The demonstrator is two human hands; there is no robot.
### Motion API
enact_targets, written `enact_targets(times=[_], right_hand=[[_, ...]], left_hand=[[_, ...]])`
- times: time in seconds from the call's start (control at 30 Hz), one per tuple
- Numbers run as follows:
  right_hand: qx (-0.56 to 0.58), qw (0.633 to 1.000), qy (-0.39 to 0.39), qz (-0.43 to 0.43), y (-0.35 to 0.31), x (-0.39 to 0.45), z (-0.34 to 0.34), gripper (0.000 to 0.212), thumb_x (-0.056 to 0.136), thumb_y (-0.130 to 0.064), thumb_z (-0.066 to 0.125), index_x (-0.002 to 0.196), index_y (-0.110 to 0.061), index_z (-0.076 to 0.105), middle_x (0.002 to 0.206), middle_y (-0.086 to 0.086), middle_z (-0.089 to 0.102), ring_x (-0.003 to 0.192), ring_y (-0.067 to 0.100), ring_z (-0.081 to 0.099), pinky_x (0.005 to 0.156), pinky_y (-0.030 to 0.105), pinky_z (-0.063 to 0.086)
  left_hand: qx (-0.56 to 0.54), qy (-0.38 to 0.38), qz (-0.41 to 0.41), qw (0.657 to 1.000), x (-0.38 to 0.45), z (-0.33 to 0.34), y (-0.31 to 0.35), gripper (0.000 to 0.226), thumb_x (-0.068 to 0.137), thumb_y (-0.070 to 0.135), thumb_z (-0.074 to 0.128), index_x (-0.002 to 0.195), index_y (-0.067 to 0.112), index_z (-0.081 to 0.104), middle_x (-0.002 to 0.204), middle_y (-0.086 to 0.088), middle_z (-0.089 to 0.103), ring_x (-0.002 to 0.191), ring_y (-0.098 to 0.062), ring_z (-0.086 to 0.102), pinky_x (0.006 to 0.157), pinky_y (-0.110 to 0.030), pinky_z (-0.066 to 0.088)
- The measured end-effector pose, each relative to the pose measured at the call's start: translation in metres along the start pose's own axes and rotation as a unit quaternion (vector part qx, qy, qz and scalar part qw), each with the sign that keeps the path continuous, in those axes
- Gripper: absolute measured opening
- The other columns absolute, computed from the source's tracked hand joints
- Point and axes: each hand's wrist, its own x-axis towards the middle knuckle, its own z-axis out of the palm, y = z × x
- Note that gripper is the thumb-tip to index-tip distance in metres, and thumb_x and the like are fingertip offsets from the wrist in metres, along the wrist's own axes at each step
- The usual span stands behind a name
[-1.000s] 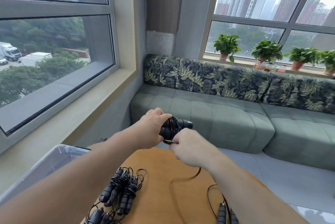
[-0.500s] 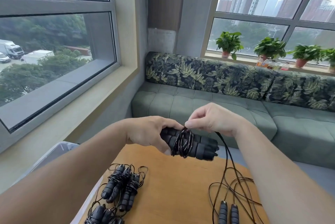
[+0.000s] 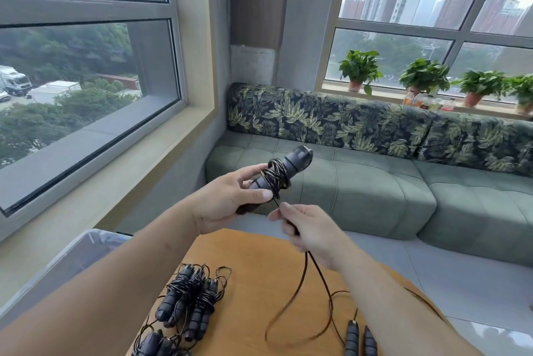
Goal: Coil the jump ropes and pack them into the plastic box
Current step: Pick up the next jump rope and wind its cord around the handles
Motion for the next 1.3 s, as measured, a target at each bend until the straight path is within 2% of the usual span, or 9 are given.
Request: enact_targets(times=[0.1,0.2,0.3,0.57,0.67,0.8,0.93,1.13,1.3], right_hand=[[-0.202,0.979,0.018,-0.022,-0.003,-0.003,0.01,0.03,0.103,-0.025,0.042,0.088,-0.01,0.062,0.059,-0.002,0.042,0.05,0.014,0.034,0.048,0.028,0.029],[-0.377,0.925,0.019,-0.042,-0.01,-0.009,0.006,0.032,0.099,-0.023,0.043,0.067,-0.016,0.046,0.062,-0.001,0.045,0.057,0.019,0.038,0.049,0.028,0.03],[-0.493,0.867,0.021,-0.068,-0.02,-0.021,-0.004,0.033,0.095,-0.024,0.047,0.063,-0.018,0.045,0.064,0.001,0.047,0.065,0.025,0.044,0.048,0.024,0.03],[-0.602,0.787,-0.049,-0.128,-0.068,-0.032,-0.021,0.017,0.08,-0.03,0.067,0.077,-0.016,0.075,0.068,0.001,0.069,0.065,0.016,0.061,0.062,0.033,0.053],[-0.528,0.837,-0.101,-0.103,-0.082,-0.024,-0.032,0.014,0.073,-0.037,0.08,0.075,-0.024,0.077,0.069,-0.007,0.071,0.064,0.008,0.06,0.064,0.029,0.051],[-0.359,0.92,-0.14,-0.072,-0.076,-0.011,-0.05,0.015,0.071,-0.033,0.086,0.075,-0.021,0.078,0.066,-0.008,0.069,0.06,0.0,0.055,0.061,0.019,0.043],[-0.1,0.987,-0.12,-0.042,-0.046,-0.001,-0.054,0.015,0.074,-0.023,0.079,0.079,-0.009,0.074,0.067,0.004,0.064,0.057,0.012,0.054,0.054,0.021,0.042],[0.169,0.98,-0.096,-0.031,-0.019,0.006,-0.039,0.019,0.088,-0.019,0.062,0.088,-0.001,0.066,0.072,0.004,0.062,0.059,0.013,0.058,0.057,0.024,0.05],[0.262,0.962,-0.07,-0.02,0.0,0.009,-0.027,0.013,0.087,-0.009,0.058,0.077,-0.013,0.05,0.071,0.002,0.028,0.05,0.006,0.026,0.043,0.018,0.019]], left_hand=[[0.128,0.05,0.005,0.99,0.002,0.006,0.001,0.069,0.083,0.0,0.074,0.143,0.021,0.045,0.11,-0.001,0.07,0.088,-0.004,0.067,0.083,-0.017,0.052],[0.319,0.071,0.003,0.945,0.005,0.0,-0.005,0.076,0.077,0.019,0.079,0.144,0.028,0.045,0.121,0.0,0.066,0.108,-0.018,0.064,0.1,-0.035,0.05],[0.451,0.04,0.005,0.892,0.003,-0.001,-0.003,0.072,0.083,0.018,0.075,0.146,0.03,0.041,0.119,-0.001,0.051,0.1,-0.02,0.056,0.084,-0.026,0.045],[0.567,-0.078,-0.055,0.818,0.0,0.005,0.001,0.078,0.081,0.02,0.074,0.149,0.035,0.038,0.123,0.001,0.045,0.11,-0.022,0.053,0.095,-0.038,0.049],[0.542,-0.169,-0.065,0.821,-0.005,0.011,0.009,0.074,0.08,0.015,0.075,0.143,0.038,0.046,0.114,0.004,0.057,0.105,-0.021,0.058,0.092,-0.034,0.05],[0.35,-0.246,-0.093,0.899,-0.011,0.002,0.015,0.071,0.079,0.002,0.074,0.14,0.03,0.052,0.119,-0.004,0.069,0.111,-0.022,0.064,0.101,-0.037,0.05],[0.173,-0.274,-0.075,0.943,-0.011,-0.007,0.01,0.071,0.078,-0.006,0.066,0.145,0.009,0.044,0.131,-0.019,0.06,0.115,-0.026,0.059,0.1,-0.036,0.046],[0.01,-0.258,-0.054,0.964,-0.007,-0.013,-0.014,0.075,0.074,0.003,0.076,0.143,0.003,0.044,0.135,-0.026,0.053,0.122,-0.034,0.052,0.106,-0.042,0.04],[-0.056,-0.21,-0.039,0.975,-0.008,-0.01,-0.023,0.084,0.068,0.02,0.087,0.141,0.006,0.047,0.119,-0.015,0.057,0.101,-0.023,0.054,0.077,-0.03,0.043]])
